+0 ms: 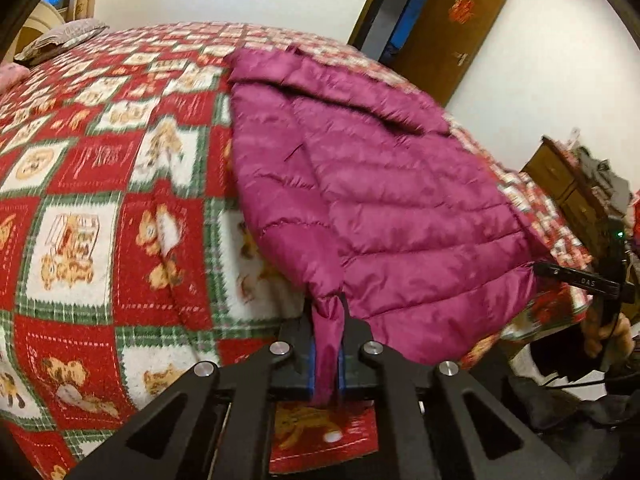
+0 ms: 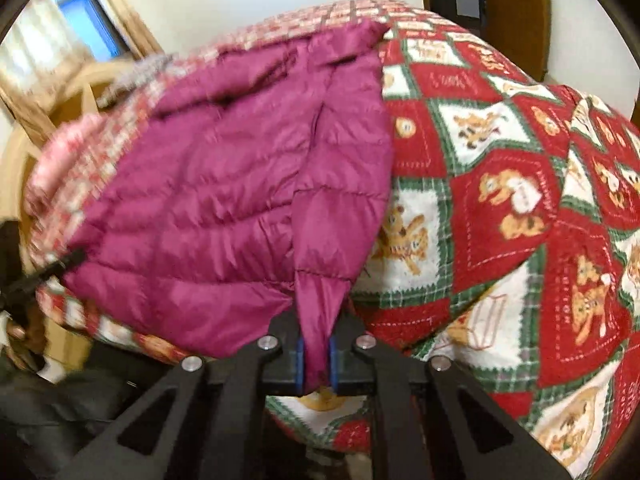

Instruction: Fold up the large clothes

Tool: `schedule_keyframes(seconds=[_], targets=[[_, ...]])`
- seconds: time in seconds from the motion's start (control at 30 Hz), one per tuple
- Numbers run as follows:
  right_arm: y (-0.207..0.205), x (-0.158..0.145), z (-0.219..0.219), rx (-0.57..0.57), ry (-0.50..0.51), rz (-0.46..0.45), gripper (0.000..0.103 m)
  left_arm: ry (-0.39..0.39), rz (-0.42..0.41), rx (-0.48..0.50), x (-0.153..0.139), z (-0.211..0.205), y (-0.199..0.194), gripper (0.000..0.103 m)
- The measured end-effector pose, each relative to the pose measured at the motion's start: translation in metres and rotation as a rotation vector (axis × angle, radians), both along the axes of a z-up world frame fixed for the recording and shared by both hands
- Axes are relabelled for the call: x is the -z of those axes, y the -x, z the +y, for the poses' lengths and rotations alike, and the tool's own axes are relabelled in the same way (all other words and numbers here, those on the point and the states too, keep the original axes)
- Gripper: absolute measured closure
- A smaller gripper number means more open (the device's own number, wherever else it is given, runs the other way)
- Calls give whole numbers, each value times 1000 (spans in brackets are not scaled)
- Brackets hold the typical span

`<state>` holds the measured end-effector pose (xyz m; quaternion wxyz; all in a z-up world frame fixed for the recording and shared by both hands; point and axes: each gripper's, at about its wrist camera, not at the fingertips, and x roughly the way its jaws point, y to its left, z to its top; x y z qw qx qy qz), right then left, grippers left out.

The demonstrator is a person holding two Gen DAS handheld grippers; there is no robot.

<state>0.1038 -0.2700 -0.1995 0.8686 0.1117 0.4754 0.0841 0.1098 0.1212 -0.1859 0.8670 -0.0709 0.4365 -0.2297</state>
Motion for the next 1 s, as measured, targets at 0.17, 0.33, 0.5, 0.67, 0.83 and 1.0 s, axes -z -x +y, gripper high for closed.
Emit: schedule_keyframes(seconds=[0.17, 0.33, 0.5, 0.67, 0.83, 1.0], targets=[[16, -16, -5, 18, -86, -66, 92, 95, -62, 17, -28, 5, 6, 97], [12, -35, 0, 23, -128, -119, 93, 129, -125, 36, -49, 9, 16, 98], [34, -53, -6, 33, -162, -152, 94, 217, -139, 62, -61, 17, 29, 98], [59, -70, -22, 82, -208, -187, 94, 277, -181, 112, -86, 21, 46, 97], [61, -100, -37, 105, -261, -262, 94, 253, -264, 143, -127, 21, 46, 97], [10, -134, -50, 108, -302, -347, 94, 232, -297, 95, -156, 16, -9, 97]])
